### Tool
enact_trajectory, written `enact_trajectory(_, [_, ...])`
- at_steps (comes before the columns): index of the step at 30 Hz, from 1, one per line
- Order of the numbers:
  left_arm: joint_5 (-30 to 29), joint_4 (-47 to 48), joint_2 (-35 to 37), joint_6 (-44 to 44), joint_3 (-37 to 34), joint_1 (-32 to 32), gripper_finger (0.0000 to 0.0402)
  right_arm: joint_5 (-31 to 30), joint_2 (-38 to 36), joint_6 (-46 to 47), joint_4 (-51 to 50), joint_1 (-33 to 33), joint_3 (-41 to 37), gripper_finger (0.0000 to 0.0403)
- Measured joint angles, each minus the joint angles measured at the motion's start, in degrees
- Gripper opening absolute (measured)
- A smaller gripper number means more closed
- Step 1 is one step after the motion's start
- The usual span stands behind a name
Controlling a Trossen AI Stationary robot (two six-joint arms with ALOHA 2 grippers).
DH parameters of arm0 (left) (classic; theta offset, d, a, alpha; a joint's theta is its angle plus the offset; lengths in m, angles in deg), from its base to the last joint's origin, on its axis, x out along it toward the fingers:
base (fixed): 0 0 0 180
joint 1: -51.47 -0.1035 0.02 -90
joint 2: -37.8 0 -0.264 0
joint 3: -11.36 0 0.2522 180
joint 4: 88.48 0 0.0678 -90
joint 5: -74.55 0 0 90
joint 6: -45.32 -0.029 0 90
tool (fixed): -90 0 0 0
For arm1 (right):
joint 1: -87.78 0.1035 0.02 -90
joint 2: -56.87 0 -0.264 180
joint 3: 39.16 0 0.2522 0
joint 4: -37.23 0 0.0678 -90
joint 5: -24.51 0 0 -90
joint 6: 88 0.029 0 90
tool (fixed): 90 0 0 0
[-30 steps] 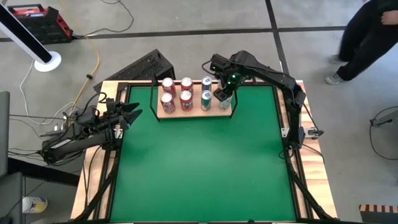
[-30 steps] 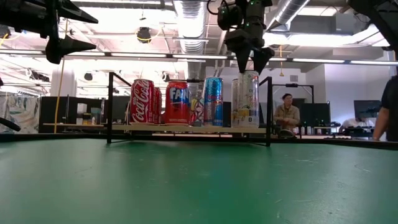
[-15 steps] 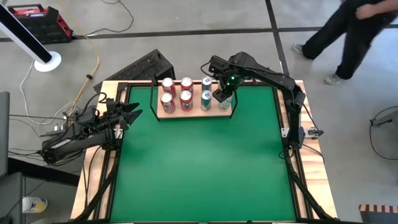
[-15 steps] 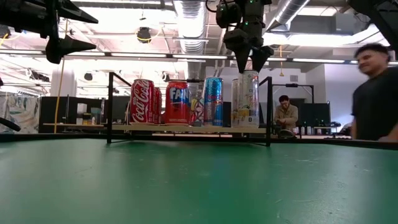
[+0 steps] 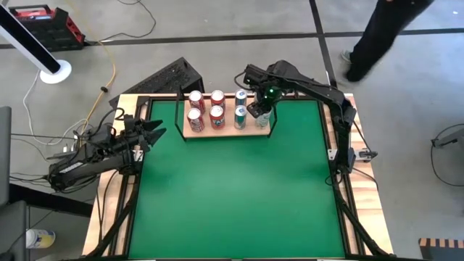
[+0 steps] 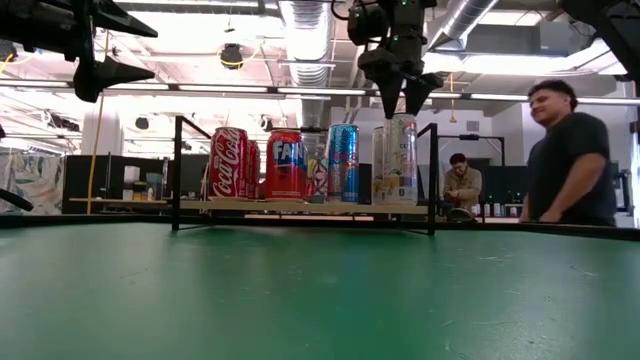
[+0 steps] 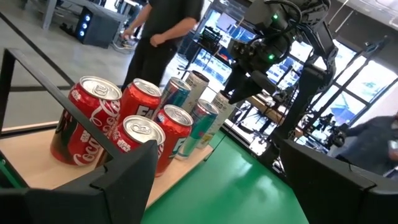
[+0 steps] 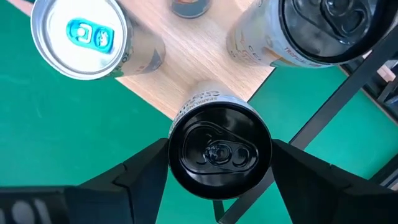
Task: Place canned beverage on shelf
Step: Put the white-yellow soda can on the shelf aligned with the other white-yellow soda can
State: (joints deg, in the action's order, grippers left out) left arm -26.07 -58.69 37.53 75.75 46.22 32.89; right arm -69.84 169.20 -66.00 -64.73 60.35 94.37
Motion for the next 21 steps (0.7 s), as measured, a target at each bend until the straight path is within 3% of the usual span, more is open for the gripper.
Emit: enact_trajectory(21, [2.8,0.0,0.0,-0.2,0.0,0.0,0.0322,-0.9,0.0,11.9,0.5,0.7,0.0,0.0286])
